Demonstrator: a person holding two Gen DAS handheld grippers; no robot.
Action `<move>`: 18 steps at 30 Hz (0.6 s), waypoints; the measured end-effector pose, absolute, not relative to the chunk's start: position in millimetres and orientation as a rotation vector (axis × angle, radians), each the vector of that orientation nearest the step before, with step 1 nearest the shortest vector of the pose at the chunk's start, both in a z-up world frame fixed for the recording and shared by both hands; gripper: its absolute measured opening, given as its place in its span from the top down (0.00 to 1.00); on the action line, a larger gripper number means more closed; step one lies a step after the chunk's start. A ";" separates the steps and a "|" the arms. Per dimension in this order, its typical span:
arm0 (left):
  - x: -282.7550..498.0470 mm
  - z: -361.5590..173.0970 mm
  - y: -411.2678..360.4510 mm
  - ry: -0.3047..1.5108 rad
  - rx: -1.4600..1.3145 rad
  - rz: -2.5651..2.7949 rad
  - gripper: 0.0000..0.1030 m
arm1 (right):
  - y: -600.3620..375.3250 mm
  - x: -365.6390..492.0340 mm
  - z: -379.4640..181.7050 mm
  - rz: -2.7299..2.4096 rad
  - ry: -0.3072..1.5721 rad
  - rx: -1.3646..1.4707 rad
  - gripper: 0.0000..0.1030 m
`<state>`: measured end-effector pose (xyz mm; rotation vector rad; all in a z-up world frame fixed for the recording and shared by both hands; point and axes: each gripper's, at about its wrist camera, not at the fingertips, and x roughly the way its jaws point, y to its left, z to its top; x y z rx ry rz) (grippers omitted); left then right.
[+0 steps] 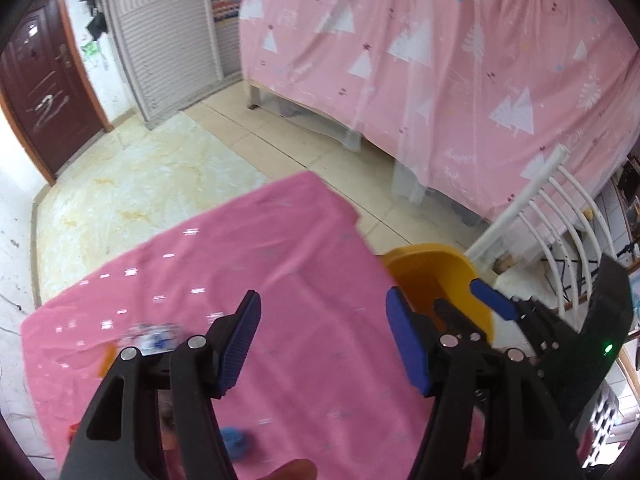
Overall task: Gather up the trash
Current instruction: 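Move both tools back over the table items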
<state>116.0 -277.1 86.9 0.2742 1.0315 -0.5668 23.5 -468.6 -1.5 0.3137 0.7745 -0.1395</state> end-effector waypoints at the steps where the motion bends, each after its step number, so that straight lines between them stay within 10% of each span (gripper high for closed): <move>1: 118.5 89.9 -266.5 1.025 0.270 -0.557 0.43 | -461.3 27.3 2.5 -0.127 0.772 0.304 0.52; 18: 150.7 103.4 -103.4 0.988 0.174 -0.421 0.42 | -331.5 62.2 30.0 0.057 0.805 0.135 0.45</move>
